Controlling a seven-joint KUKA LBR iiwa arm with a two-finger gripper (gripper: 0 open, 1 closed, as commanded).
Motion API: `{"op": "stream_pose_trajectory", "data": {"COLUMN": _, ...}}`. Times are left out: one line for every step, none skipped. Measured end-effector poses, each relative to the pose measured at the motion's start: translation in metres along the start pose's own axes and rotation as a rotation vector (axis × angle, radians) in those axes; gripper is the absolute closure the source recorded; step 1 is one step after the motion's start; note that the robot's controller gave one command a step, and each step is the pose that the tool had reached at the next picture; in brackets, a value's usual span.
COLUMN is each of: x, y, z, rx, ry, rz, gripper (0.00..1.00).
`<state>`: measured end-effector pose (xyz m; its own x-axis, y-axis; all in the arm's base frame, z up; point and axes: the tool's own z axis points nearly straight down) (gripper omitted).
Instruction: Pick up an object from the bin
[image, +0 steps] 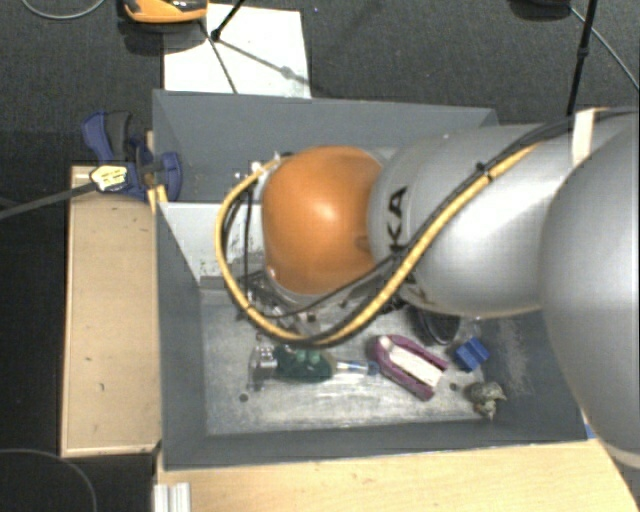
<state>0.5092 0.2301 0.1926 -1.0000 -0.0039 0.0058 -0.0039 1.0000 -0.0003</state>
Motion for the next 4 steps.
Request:
{"op": "stream_pose_trajectory", "data": {"x": -0.022, "y": -0.054, "z": 0.054, "rx": 0.003, "ry": -0.003, "rz": -0.022, "gripper": 0.0}}
{"op": "stream_pose_trajectory", "data": {"x": -0.032, "y": -0.108, "z": 0.121, "rx": -0.002, "ry": -0.011, "rz": -0.292, "gripper": 0.0}}
{"op": "stream_pose_trajectory", "data": {"x": -0.035, "y": -0.107, "z": 0.118, "rx": -0.004, "ry": -0.02, "rz": -0.286, "gripper": 1.0}}
{"op": "stream_pose_trajectory", "data": {"x": -0.022, "y": -0.076, "z": -0.032, "rx": 0.0, "ry": -0.015, "rz": -0.485, "gripper": 1.0}}
